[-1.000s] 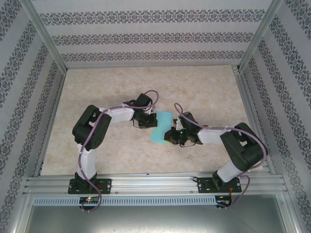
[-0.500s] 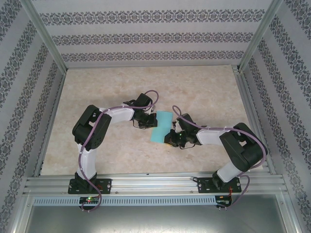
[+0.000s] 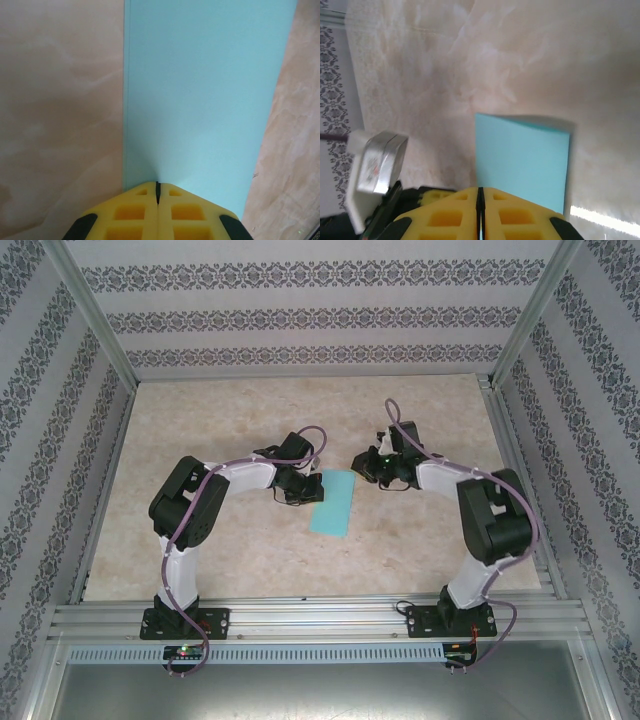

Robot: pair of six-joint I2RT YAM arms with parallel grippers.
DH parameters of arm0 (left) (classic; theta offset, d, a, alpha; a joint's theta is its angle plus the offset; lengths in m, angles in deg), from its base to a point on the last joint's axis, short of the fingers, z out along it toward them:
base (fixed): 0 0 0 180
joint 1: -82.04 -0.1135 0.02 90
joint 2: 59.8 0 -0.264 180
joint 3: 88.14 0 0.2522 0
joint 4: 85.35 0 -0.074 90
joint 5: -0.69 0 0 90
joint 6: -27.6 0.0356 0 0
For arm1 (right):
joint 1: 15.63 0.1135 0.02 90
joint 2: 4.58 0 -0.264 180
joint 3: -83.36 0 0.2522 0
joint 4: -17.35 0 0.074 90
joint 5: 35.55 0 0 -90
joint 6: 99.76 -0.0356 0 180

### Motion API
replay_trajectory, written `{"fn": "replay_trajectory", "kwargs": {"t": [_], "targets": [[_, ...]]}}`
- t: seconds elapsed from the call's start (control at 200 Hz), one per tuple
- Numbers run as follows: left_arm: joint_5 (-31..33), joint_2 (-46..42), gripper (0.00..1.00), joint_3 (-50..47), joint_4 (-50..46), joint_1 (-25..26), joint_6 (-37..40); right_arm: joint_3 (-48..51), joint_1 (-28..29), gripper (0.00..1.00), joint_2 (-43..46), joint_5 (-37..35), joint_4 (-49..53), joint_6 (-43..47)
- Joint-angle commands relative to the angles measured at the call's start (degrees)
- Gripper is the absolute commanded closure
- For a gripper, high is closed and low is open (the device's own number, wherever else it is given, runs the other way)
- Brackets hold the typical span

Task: Fold a paper plane with a square sheet of paper (pick it up from the middle)
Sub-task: First fold the paper in half at the center of the table.

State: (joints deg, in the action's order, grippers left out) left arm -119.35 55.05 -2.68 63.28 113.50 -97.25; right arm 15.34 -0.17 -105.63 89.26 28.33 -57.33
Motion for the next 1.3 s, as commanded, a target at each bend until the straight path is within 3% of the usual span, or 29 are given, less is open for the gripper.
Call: {"fn": "replay_trajectory", "kwargs": {"t": [0.0, 0.375, 0.674, 1.294], "targets": [[0.42, 2.09, 1.0, 0.52, -4.89, 0.84, 1.3, -2.65, 0.13, 0.89, -4.33, 3.25, -0.03, 1.03], [0.67, 1.7, 1.0, 0.46, -5.77, 0.81, 1.98, -3.77, 0.07, 0.89, -13.68, 0.78, 1.39, 2.42], [0.41, 2.03, 1.0, 0.98, -5.85, 0.79, 1.98, -10.74, 0.06, 0.89, -9.19, 1.86, 7.56, 4.27], [-0.97, 1.3, 1.0, 1.78, -5.6, 0.79, 2.15, -13.19, 1.1, 0.9, -16.61, -3.72, 12.82, 6.29]]}}
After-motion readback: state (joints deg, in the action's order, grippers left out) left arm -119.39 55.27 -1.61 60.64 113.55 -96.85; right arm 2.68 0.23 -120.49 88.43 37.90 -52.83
